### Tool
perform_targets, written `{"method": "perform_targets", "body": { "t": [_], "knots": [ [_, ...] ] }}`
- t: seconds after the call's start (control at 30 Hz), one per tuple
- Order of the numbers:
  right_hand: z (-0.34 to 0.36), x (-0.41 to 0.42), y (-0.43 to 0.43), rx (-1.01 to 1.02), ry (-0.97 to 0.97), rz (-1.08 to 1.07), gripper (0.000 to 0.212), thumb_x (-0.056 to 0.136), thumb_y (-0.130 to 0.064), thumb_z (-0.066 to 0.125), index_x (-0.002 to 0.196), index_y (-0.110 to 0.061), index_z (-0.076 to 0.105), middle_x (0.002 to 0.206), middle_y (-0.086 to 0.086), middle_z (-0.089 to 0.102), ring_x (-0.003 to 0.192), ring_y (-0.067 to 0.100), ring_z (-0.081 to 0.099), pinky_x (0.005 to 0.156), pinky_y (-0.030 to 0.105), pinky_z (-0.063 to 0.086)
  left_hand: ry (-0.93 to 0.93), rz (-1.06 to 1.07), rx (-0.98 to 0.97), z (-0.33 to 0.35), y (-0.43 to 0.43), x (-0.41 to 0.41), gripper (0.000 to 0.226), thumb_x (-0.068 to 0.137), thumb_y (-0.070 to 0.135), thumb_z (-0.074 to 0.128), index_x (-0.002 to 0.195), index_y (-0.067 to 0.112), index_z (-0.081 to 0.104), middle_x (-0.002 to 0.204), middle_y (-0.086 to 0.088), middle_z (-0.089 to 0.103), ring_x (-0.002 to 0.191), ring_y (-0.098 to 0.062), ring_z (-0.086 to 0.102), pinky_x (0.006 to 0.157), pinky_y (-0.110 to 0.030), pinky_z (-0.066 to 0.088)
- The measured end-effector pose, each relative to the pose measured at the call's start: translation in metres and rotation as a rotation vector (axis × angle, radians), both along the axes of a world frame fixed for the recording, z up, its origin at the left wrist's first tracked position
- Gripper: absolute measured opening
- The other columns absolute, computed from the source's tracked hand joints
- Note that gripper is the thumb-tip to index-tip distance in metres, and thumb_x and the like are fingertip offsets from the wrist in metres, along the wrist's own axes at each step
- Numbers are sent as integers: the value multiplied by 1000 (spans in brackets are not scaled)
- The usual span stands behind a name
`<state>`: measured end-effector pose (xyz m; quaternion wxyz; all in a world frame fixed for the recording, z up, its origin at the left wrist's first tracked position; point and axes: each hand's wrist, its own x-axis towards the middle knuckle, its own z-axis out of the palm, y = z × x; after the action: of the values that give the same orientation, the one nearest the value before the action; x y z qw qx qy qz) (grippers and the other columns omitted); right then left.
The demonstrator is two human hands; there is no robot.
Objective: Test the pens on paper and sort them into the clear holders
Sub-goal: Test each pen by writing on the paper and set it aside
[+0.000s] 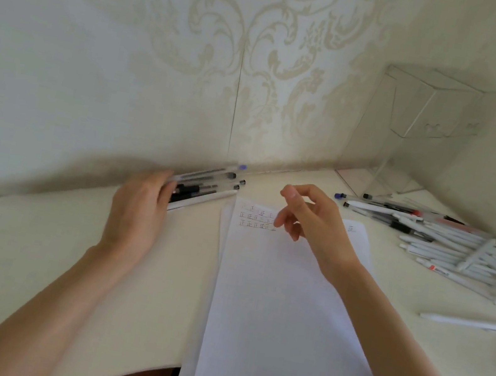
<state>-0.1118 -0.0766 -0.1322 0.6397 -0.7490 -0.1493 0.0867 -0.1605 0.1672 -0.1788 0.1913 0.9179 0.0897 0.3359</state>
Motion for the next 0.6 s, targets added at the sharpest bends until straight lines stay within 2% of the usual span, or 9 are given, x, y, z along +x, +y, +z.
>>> {"method": "perform_targets", "body": {
  "t": [0.1,0.17,0.2,0.27,0.33,0.4,0.47,0.53,0.6],
  "knots": [
    [0,2,-16,-146,-29,-13,25,92,-39,55,94,-15,58,67,2,68,58,9,53,58,26,42,95,103,30,2,1,1,26,89,11,56,113,3,61,83,-24,62,80,-42,58,67,-45,45],
    [0,5,-32,-291,-91,-60,18,92,-38,55,89,-20,57,69,-1,69,61,10,55,60,26,43,69,101,95,6,-11,0,32,89,19,55,117,5,59,81,-21,56,78,-39,54,67,-45,44],
    [0,8,-42,-378,-143,-111,15,93,-35,55,88,-21,56,71,-2,69,64,12,56,61,25,43,18,32,128,9,-20,0,32,89,23,52,115,7,61,80,-17,53,76,-36,52,66,-45,44],
    [-3,18,-67,-543,-262,-269,11,94,-24,53,89,-17,58,77,1,68,71,18,56,61,29,41,-39,-234,160,14,-40,-2,36,88,33,45,108,11,67,85,-9,52,78,-30,52,69,-42,45],
    [-9,29,-96,-708,-370,-451,12,93,-15,51,92,-8,60,84,9,66,79,26,55,66,31,38,45,-566,163,12,-58,-2,41,90,45,43,109,18,67,100,-1,57,93,-20,55,80,-39,44],
    [-18,39,-125,-882,-425,-581,14,90,-7,49,94,-3,61,94,18,66,91,36,53,76,38,39,200,-823,213,4,-72,-2,51,90,59,37,119,24,62,123,6,55,114,-10,47,95,-33,36],
    [-23,44,-150,-1024,-391,-665,26,86,-1,48,107,-3,62,113,21,62,107,40,48,87,42,39,330,-941,260,-6,-82,-2,61,87,68,32,131,30,51,140,12,42,129,-3,31,106,-22,19],
    [-26,45,-166,-1131,-317,-668,41,86,-2,48,126,-7,54,132,17,52,121,39,40,97,44,34,379,-958,282,-13,-85,-1,67,85,72,27,137,34,41,145,18,30,133,2,19,108,-14,8],
    [-30,48,-176,-1156,-274,-606,44,92,-9,45,136,-10,45,140,15,46,127,37,36,102,44,30,385,-941,274,-13,-86,0,70,84,75,22,139,36,37,146,22,24,133,6,12,107,-10,2]
  ]
}}
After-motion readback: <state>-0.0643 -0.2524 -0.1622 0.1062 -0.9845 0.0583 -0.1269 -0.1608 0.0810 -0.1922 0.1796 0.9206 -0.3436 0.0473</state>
